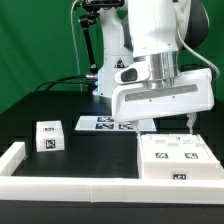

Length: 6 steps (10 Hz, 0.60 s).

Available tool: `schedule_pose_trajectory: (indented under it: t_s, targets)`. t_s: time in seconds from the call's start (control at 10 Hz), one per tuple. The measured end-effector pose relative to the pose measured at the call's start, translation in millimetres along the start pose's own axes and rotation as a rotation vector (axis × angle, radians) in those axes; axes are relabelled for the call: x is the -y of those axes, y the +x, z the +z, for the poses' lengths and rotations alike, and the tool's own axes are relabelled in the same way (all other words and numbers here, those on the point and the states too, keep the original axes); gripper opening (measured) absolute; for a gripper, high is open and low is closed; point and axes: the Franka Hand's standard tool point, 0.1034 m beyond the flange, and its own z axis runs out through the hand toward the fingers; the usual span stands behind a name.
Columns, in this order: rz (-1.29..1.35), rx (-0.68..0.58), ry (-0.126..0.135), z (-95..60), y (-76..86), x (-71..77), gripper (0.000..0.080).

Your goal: Assemble cabinet

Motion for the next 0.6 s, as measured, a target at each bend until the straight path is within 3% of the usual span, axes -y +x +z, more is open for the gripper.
schedule_pose_trajectory:
  t_s: [0.3,0.6]
  targets:
    - [-0.001,-0.001,0.000,1.3,-0.8,-0.2,0.0797]
    - [0.001,0.000,0.005,21.7,-4.1,-6.2,0.0797]
